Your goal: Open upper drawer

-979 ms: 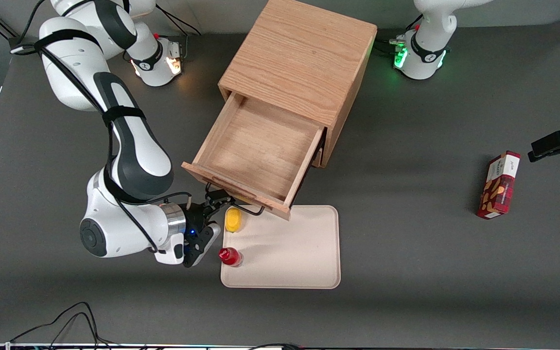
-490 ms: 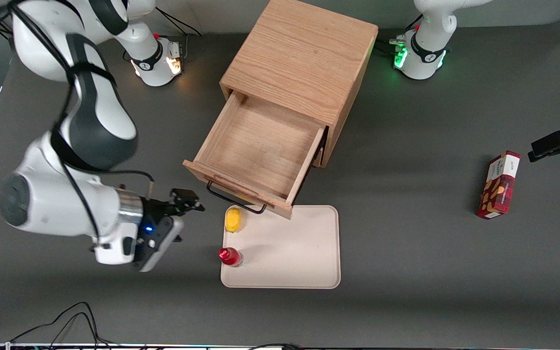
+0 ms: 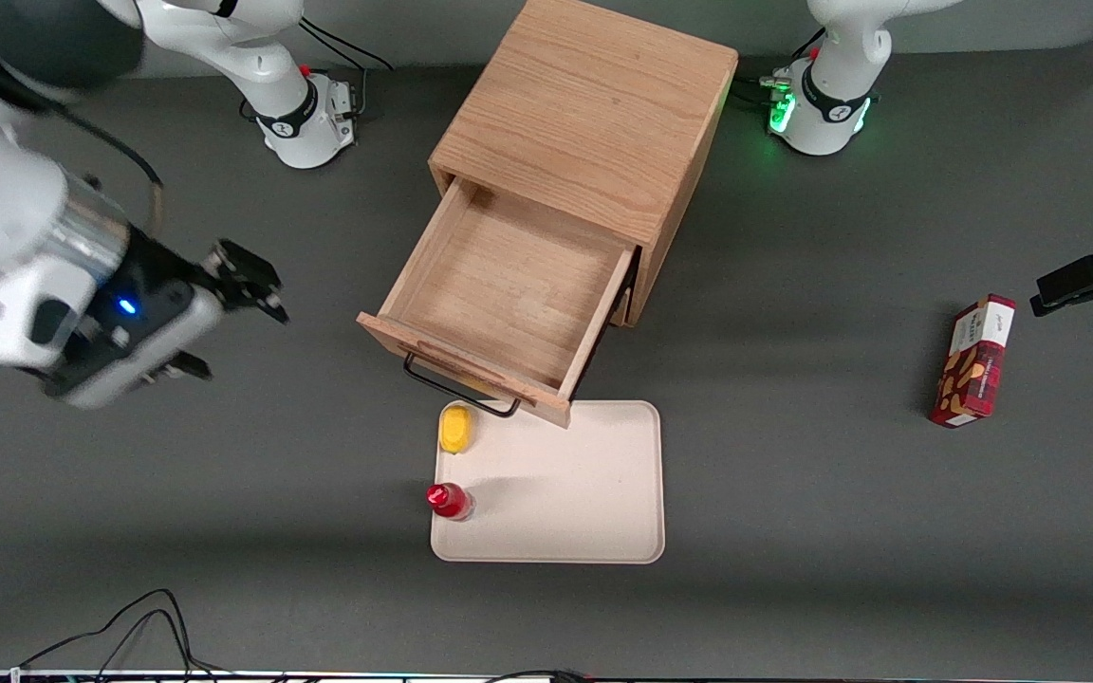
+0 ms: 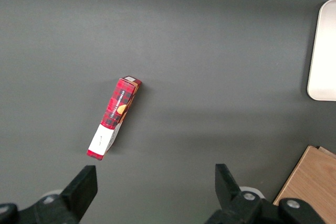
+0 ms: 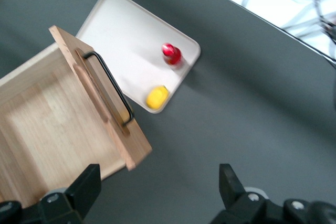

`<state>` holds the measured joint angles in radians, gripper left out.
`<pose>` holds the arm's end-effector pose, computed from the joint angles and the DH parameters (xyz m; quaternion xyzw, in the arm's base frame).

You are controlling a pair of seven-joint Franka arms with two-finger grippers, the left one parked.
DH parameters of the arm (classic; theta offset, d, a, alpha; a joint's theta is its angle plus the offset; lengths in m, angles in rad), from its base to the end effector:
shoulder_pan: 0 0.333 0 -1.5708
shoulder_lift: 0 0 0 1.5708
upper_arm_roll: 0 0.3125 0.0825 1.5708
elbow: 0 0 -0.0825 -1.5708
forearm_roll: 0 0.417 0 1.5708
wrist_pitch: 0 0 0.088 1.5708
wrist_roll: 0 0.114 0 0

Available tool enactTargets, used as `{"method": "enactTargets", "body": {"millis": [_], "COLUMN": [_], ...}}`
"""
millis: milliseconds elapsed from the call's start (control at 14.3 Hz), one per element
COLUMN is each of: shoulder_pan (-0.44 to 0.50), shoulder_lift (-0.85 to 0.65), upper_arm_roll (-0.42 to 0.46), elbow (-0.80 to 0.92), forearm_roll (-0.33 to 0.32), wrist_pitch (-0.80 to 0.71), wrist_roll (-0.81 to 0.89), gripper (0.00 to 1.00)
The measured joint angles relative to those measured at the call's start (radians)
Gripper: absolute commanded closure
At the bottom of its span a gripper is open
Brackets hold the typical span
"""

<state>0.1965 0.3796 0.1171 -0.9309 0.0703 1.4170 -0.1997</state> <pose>0.6436 0.1965 0.6777 -0.9638 -0.2550 -0.0515 0.0588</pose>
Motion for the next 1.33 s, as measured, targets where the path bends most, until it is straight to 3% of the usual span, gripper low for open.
{"method": "enactTargets", "body": {"millis": [350,559,979,1329], "shoulder_pan": [-0.019,-0.032,-0.021,-0.019], "shoulder_lift": [-0.305,-0.449,-0.637,-0.633], "upper_arm_roll": [-0.161,-0.241,-0.213,-0.181], "elbow": [-0.314,-0.546,-0.942,-0.968], "forearm_roll": [-0.014,-0.016,-0.017,-0.027], "wrist_pitch": [-0.192,-0.193,0.016,0.06], "wrist_roll": [0.029,0.083,0.319,0.404], "gripper": [0.0,0.0,0.0,0.0]}}
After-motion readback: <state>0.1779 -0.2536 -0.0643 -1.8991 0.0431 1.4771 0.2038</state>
